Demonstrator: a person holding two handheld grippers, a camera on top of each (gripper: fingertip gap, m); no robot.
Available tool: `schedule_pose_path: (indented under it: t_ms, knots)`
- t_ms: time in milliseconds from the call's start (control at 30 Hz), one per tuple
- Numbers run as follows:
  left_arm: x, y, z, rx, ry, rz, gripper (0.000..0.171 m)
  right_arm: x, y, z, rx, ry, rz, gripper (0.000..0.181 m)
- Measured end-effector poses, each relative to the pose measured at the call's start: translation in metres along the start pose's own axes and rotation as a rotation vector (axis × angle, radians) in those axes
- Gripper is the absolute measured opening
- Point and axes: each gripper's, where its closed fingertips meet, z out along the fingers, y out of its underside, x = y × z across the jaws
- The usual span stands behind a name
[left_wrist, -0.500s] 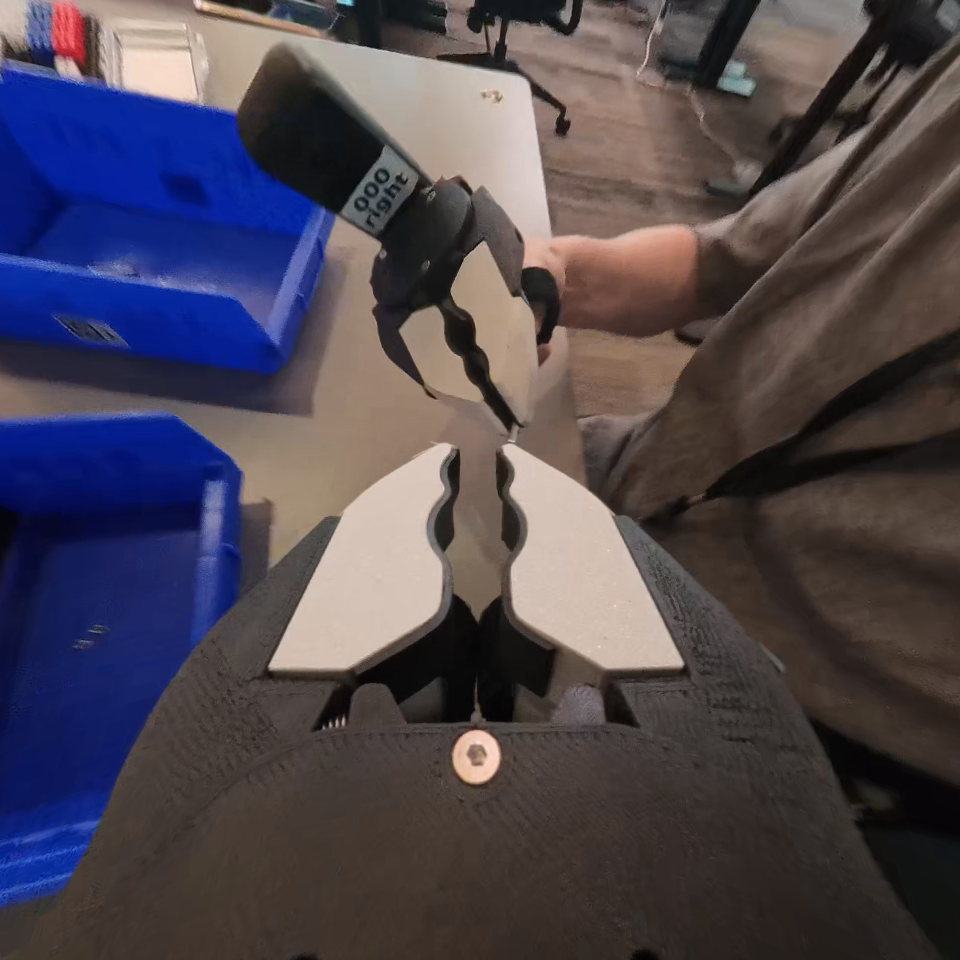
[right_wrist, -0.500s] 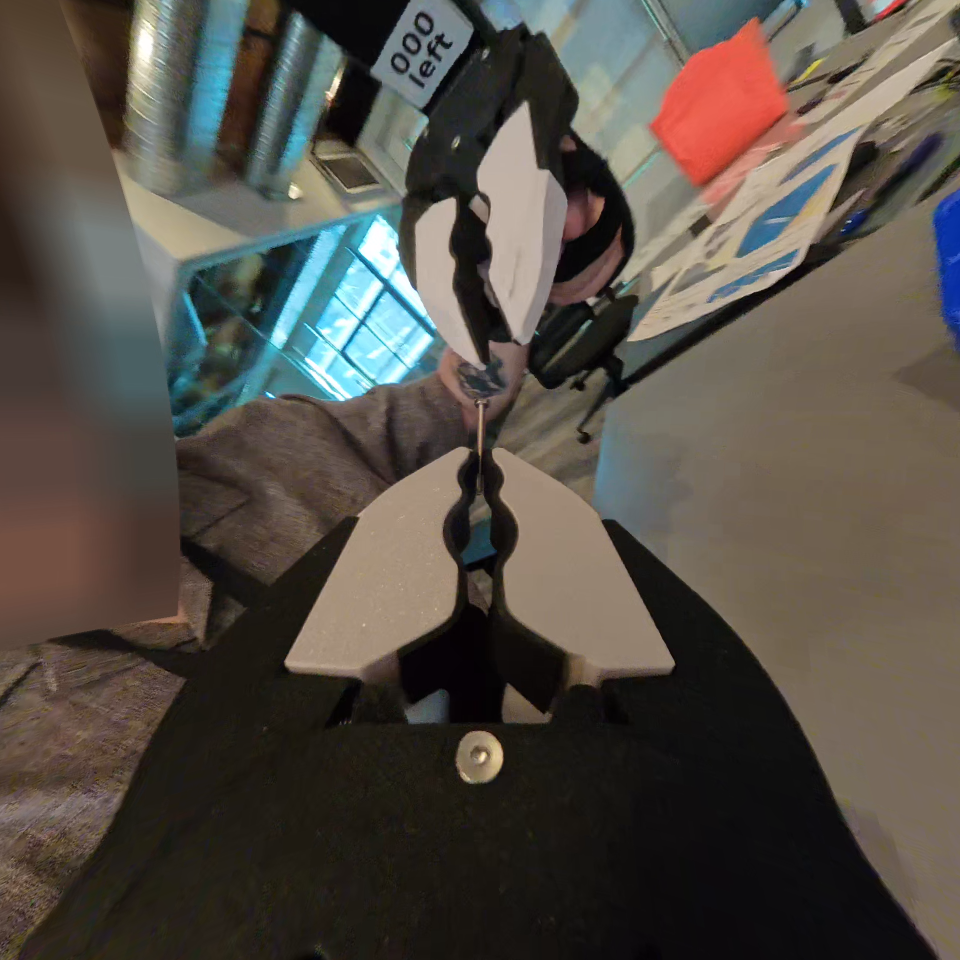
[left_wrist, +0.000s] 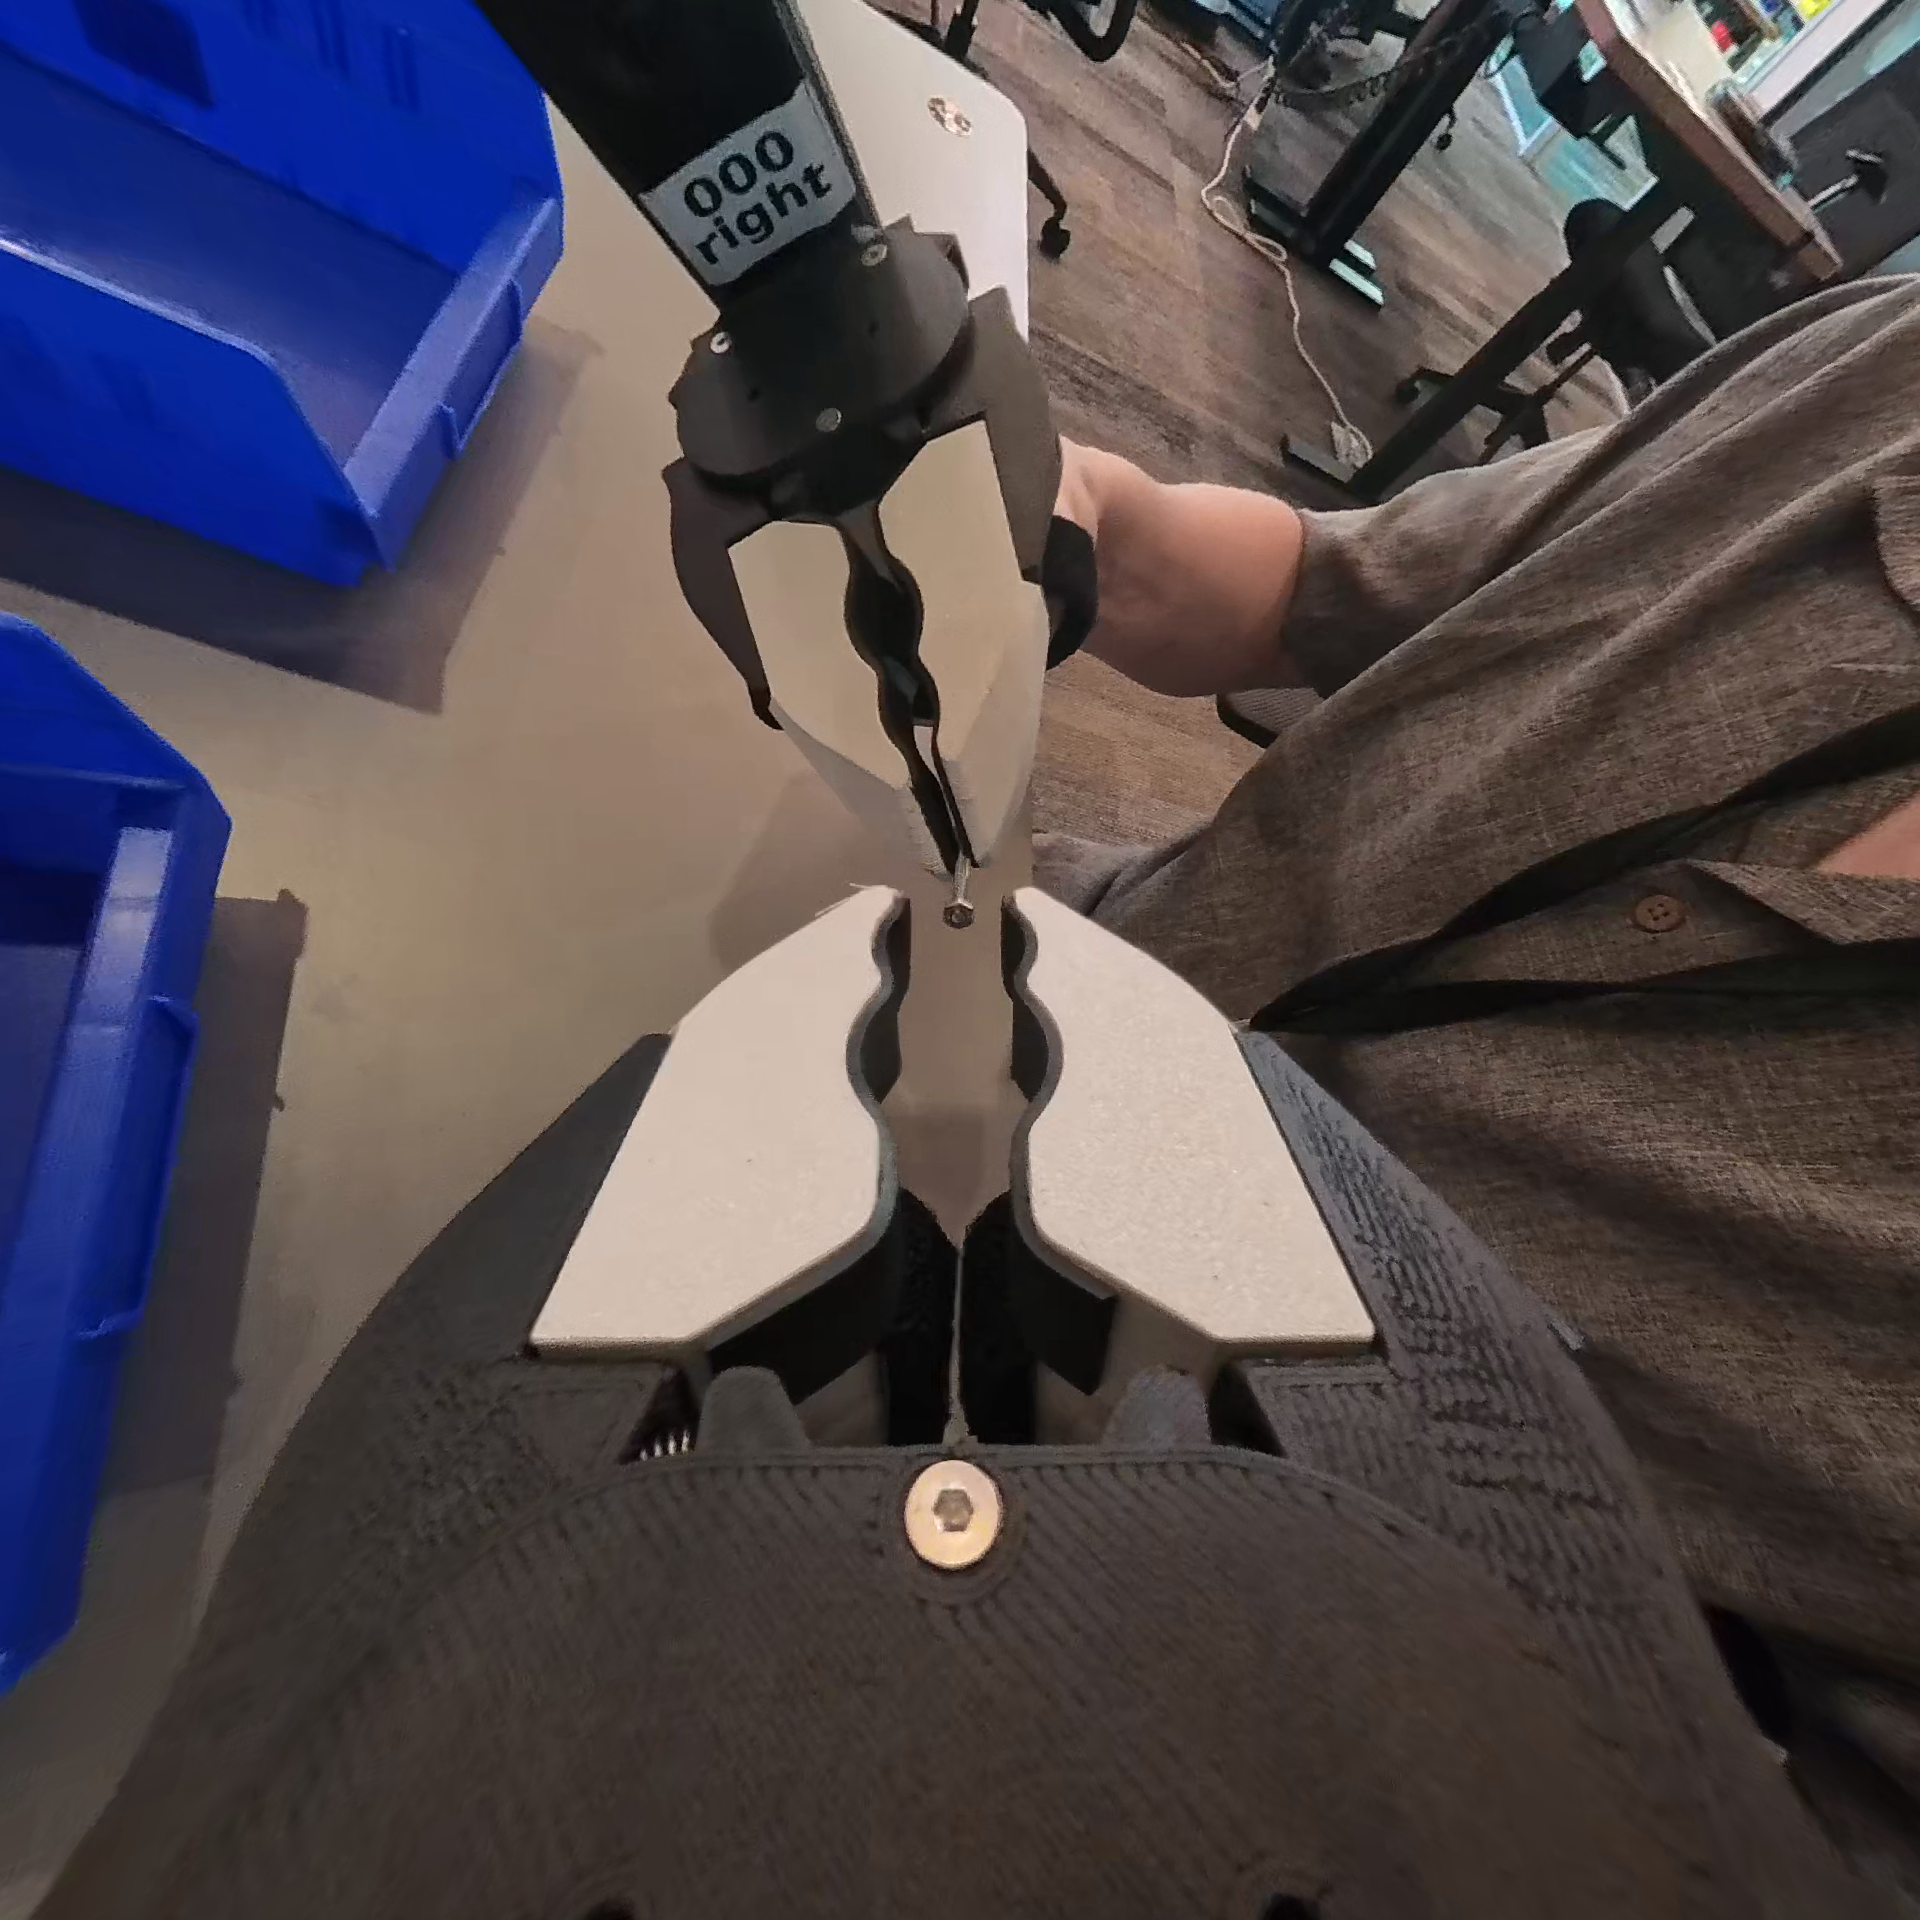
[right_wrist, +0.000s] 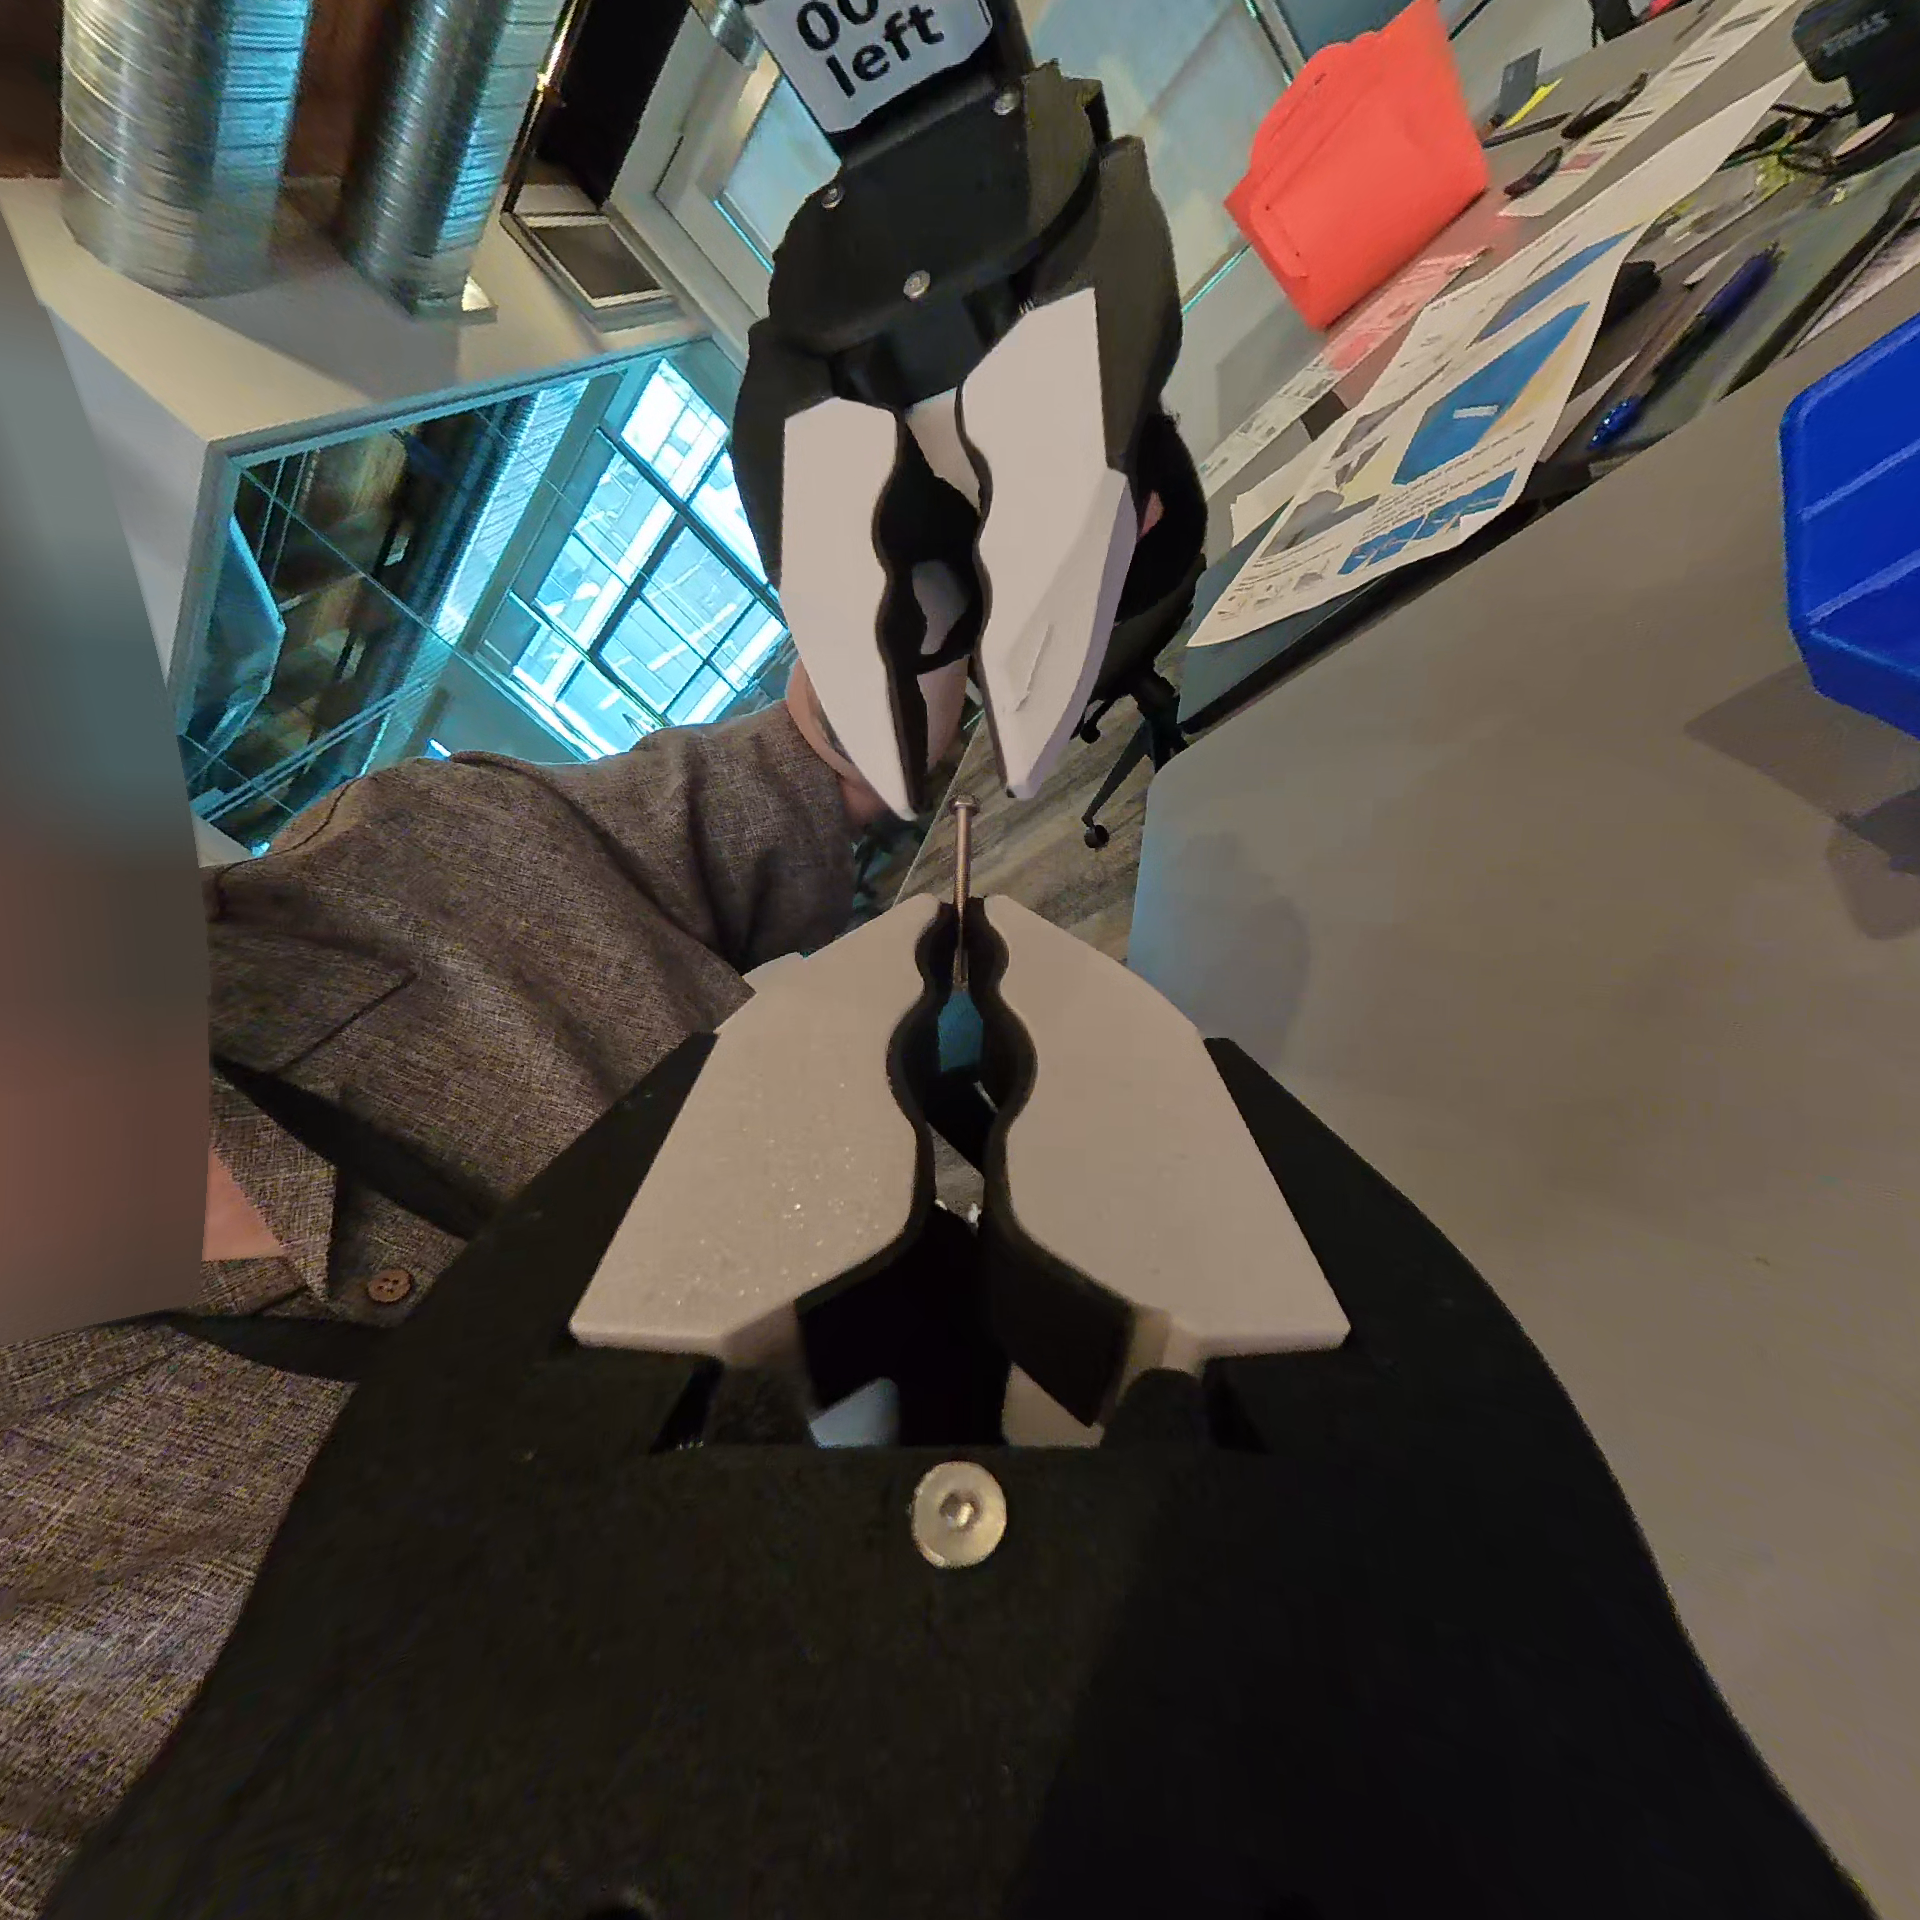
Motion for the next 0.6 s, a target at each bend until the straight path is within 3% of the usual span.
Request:
schedule_pose_path:
  t_ms: [467,600]
  knots:
    - [0.003,0.000,0.004,0.004,0.044,0.015,0.005,0.000,0.000,0.000,-0.006,-0.008,0.004,0.002]
    - [0.010,-0.001,0.003,0.006,0.038,0.197,0.005,-0.007,-0.001,0.001,0.006,-0.099,0.055,0.002]
